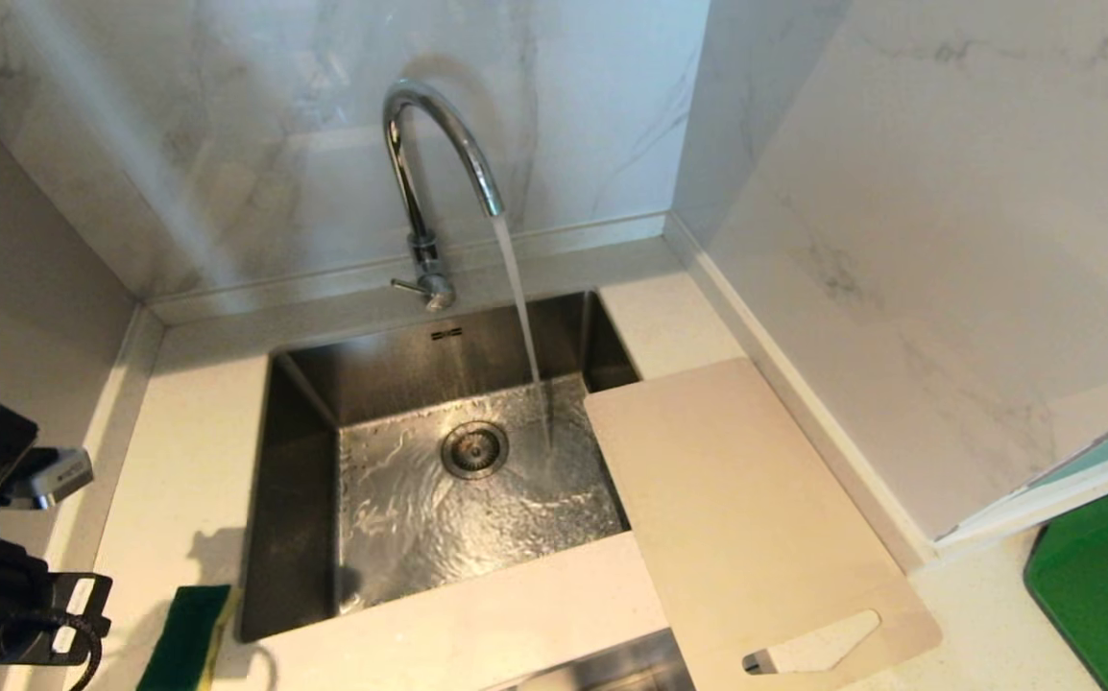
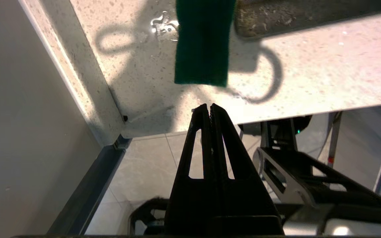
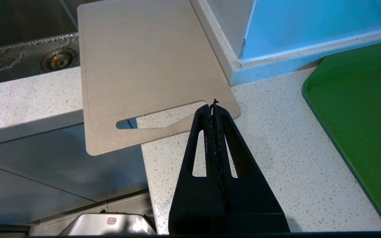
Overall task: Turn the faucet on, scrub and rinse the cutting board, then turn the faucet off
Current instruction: Pick up the cleaning cloth
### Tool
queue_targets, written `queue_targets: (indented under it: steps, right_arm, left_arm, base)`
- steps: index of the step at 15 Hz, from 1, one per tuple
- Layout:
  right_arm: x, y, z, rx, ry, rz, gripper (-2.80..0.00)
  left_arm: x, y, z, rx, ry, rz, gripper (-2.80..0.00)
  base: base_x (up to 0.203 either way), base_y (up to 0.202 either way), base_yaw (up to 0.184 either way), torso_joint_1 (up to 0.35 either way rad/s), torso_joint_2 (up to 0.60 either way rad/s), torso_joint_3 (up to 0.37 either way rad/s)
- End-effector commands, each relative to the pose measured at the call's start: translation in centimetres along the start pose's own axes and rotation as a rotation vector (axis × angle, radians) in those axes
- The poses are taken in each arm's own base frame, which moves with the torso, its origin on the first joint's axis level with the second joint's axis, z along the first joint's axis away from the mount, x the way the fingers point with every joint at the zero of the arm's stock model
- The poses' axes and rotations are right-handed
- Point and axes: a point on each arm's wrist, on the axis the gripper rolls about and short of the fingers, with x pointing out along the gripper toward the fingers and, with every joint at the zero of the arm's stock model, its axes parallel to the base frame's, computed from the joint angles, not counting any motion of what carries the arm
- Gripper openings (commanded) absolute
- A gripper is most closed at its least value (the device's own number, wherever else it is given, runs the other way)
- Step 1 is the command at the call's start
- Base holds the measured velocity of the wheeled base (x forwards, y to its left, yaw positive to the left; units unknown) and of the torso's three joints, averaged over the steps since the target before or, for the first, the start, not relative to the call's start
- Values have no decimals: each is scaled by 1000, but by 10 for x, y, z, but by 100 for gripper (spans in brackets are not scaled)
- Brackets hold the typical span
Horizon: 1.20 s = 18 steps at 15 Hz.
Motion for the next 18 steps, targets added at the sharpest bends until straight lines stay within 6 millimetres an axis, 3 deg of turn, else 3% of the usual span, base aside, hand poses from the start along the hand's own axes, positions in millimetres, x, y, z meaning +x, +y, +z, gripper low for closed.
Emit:
queue_targets:
  steps: [1,2,3,6,18]
  right_arm:
    - [0,0,0,0,0,1,-280]
    - [0,0,0,0,0,1,-280]
    - [0,0,0,0,-1,1,-280]
    - [0,0,0,0,0,1,-280]
    - [0,0,0,0,-1,1,-280]
  left_arm:
    - [18,8,-13,-24,-7,26,-280]
    - [26,9,-16,-19,-6,33,-280]
    - [33,9,-19,-16,-7,36,0]
    - [53,7,-12,-28,-11,48,0]
    - [103,-5,-1,-11,21,49,0]
  base:
    - [0,0,0,0,0,0]
    - [0,0,0,0,0,0]
    - [0,0,0,0,0,0]
    - [0,0,0,0,0,0]
    - [0,0,0,0,0,0]
